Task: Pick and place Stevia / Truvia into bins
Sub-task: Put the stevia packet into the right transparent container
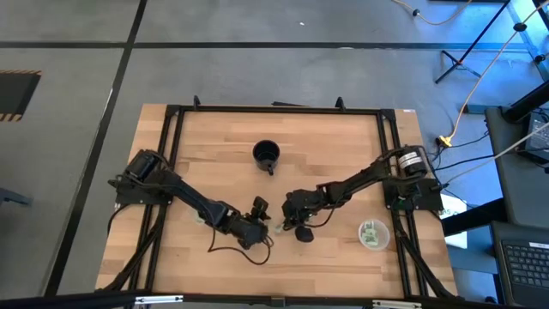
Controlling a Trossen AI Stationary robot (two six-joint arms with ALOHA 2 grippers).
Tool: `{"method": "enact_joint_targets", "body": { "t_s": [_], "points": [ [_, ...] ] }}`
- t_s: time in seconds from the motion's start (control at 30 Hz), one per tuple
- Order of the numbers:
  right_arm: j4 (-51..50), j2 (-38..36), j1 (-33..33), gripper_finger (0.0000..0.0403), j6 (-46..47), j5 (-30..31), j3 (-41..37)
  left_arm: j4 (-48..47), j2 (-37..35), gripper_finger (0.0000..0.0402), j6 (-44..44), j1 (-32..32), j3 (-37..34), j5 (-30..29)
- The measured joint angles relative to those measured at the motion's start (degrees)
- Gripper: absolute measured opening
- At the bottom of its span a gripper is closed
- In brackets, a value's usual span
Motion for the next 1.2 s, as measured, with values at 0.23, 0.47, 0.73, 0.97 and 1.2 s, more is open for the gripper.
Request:
{"method": "enact_joint_targets", "body": {
  "t_s": [0.23, 0.47, 0.73, 0.97, 1.2],
  "points": [
    [-14.73, -9.87, 0.11, 0.0001, -1.38, 7.43, 0.0, -12.42, -10.47, 0.0155, -14.61, 0.31, 0.07, -6.4],
    [-38.14, -25.69, 2.9, 0.0, 5.93, 17.49, -0.01, -26.25, -25.14, 0.0149, -24.86, 0.52, -0.51, -9.94],
    [-62.8, -41.4, 11.02, 0.0, 30.03, 22.56, 0.01, -17.29, -47.09, 0.0131, -29.79, 3.01, -14.71, -6.84],
    [-82.47, -43.98, 18.0, 0.0, 49.1, 21.82, 2.27, -12.43, -65.0, 0.013, -30.56, 7.64, -24.89, -4.92],
    [-90.11, -43.73, 23.3, 0.0, 60.55, 19.24, 7.93, -12.85, -80.61, 0.0129, -31.46, 14.15, -31.24, -3.25]
  ]
}}
